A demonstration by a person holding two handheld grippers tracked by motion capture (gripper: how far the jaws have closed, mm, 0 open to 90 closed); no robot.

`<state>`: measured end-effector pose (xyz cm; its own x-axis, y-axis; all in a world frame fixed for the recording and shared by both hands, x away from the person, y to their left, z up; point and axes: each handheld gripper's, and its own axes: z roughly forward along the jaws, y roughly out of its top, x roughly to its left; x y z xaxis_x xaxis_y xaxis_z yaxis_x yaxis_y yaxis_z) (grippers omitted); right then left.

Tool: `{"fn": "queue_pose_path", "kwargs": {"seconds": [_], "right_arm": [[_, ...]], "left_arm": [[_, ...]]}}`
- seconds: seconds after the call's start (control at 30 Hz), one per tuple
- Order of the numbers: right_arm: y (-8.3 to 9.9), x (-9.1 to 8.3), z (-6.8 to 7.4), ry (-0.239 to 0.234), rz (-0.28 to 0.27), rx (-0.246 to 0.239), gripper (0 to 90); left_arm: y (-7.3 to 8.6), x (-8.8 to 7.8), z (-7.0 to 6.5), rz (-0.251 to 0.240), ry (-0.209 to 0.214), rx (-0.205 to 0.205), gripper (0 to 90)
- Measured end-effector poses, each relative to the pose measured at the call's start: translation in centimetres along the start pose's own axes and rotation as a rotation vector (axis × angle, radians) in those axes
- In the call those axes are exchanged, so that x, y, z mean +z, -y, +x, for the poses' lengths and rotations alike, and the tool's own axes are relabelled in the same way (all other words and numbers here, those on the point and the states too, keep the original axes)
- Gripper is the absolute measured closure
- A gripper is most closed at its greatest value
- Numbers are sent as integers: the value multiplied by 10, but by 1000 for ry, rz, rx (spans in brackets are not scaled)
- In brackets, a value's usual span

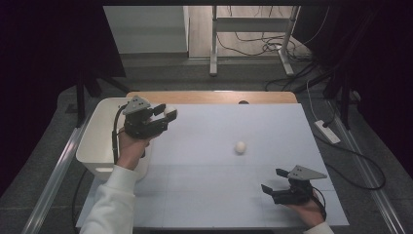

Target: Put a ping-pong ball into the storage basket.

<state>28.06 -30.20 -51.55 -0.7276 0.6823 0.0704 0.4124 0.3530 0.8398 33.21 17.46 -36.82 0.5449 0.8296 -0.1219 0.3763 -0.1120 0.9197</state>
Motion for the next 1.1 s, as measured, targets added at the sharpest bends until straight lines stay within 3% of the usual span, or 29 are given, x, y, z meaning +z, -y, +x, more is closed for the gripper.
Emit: {"fn": "queue_pose_path", "kwargs": {"seconds": [0.77, 1.1], "right_arm": [[0, -1, 0, 1, -2, -2, 131], [0, -1, 0, -1, -4, -2, 132]], "left_arm": [[1, -13, 24, -14, -69, -42, 504], [4, -17, 32, 1, -108, -50, 504]]}}
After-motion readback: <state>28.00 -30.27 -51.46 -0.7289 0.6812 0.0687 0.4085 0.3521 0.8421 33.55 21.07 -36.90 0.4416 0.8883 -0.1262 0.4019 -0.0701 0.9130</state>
